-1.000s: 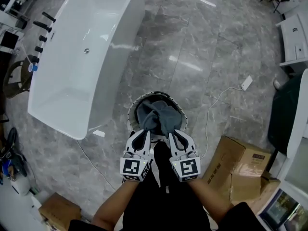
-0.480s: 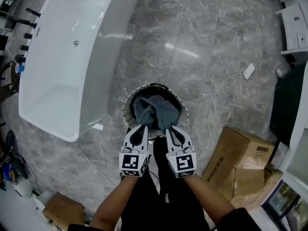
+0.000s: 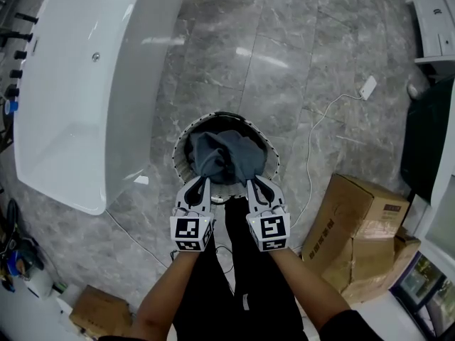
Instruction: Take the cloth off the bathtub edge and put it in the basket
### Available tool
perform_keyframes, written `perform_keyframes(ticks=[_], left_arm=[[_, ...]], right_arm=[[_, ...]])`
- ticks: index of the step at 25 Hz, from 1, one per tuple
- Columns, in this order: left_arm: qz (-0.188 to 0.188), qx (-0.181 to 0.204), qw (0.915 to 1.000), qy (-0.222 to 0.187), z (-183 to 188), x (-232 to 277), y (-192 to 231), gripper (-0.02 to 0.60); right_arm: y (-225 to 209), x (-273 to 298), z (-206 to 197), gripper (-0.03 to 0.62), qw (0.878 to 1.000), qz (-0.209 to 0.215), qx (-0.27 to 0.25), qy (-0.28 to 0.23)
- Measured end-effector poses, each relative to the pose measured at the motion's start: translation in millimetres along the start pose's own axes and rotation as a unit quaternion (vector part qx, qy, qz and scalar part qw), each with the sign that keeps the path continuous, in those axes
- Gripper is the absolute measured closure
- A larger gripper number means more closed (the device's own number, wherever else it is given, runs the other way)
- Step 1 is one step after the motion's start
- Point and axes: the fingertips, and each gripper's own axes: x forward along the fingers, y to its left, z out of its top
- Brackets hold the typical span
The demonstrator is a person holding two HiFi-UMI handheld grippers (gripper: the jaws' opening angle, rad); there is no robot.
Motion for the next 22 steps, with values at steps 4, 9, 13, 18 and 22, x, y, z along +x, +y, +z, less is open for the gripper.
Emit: perform_keyframes(ticks=[4,9,13,18,22], left_arm=[[-0.004,0.005,0.9998,0.02,-18,21,10,0.555],[-0.009,0.002,0.9992,0.039,-40,47,21,0.555],[-0.011,0.004,0.9984,0.055,-53,66,31,0.555],[-0.012,0.015,0.9966,0.08,-74,87,47,0.555],[-0.014,0.016,0.9948,0.099,-89,101,54,0.554]], right_arm=[[4,19,-12,0.557,1.0,0.005,-0.003,0.009],[1,48,-39,0.557,0.999,0.005,0.009,0.035],[-8,69,-62,0.557,0.998,0.002,0.01,0.054],[-13,94,-87,0.557,0.997,0.006,0.008,0.081],[-17,107,-102,0.557,0.995,0.012,0.005,0.102]])
